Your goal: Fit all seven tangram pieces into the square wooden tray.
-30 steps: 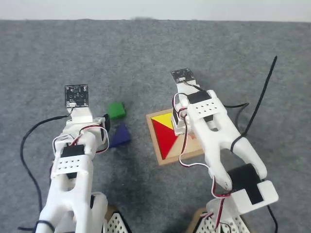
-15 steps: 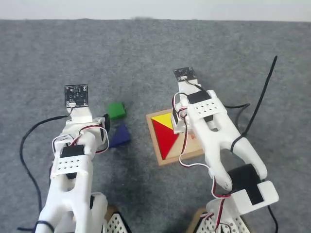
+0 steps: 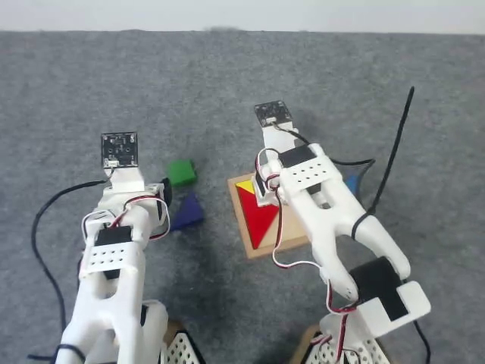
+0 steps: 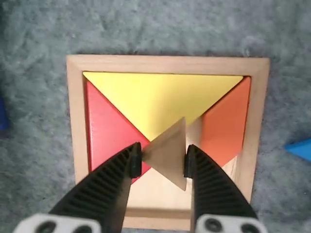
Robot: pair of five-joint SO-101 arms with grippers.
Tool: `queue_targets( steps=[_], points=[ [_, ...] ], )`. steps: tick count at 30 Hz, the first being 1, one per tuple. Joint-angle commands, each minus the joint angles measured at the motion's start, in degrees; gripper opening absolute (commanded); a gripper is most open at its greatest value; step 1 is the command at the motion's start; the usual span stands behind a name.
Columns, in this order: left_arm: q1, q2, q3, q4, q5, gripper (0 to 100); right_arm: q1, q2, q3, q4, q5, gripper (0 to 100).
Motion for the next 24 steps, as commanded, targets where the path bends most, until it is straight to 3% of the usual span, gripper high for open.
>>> queue_targets(
  steps=[1,15,24],
  points=[
    [0.4,-1.5,-0.5,-1.4,-0.6,21,0.1,1.5,-1.4,-1.6,-1.9,12.4],
    [0.4,-1.5,-0.5,-1.3,-0.6,21,3.0,5.5,-3.6,-1.1,-1.2,13.0],
    [0.4,-1.5,-0.5,-1.3,-0.6,21,3.0,5.3,-3.8,0.6,0.5,21.9]
  ],
)
